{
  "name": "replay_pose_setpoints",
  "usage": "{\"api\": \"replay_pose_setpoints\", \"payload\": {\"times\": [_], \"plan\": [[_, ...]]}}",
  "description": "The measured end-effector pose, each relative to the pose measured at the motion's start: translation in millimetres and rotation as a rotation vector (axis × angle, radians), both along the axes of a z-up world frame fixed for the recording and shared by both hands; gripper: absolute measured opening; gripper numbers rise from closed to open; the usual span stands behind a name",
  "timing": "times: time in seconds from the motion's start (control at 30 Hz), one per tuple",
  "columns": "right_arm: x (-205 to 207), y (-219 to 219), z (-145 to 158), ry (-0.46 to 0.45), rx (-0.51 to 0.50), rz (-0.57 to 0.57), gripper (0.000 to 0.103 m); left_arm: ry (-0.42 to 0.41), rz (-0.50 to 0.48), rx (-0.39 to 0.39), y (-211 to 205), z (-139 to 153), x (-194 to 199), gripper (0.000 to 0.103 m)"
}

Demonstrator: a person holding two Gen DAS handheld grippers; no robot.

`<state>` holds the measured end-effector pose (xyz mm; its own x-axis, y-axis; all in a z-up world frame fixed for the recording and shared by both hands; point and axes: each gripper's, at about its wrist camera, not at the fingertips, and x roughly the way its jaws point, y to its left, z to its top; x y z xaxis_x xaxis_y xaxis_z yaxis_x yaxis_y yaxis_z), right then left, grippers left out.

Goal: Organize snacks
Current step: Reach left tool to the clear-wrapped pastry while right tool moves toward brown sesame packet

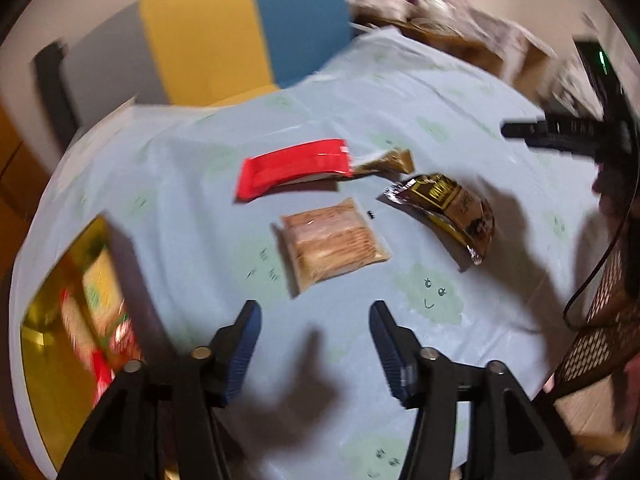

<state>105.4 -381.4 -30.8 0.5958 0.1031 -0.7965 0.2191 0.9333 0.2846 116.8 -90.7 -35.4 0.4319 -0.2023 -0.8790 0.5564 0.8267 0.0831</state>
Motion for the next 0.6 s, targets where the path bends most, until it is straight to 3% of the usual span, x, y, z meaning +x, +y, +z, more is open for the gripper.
{"api": "replay_pose_setpoints", "payload": {"times": [0.07,0.2,0.33,0.4,0.6], "plan": [[0.1,0.1,0.9,-0.006,0.007,0.004,0.072,0.056,-0.079,0.017,-10.8,-8.9,12.1,0.078],[0.2,-0.4,0.8,-0.005,0.015,0.006,0.073,0.109,-0.202,0.089,-27.2,-22.0,30.4,0.082],[0.6,-2.3,1.9,-0.01,0.028,0.0,0.074,0.109,-0.317,0.161,-45.3,-29.3,43.7,0.082],[1.1,-3.5,1.5,-0.008,0.035,-0.004,0.075,0.071,-0.342,0.216,-51.9,-30.5,46.5,0.082],[1.2,-7.5,0.4,-0.005,0.061,-0.017,0.076,0.098,-0.575,0.351,-70.3,-46.3,38.1,0.082]]}}
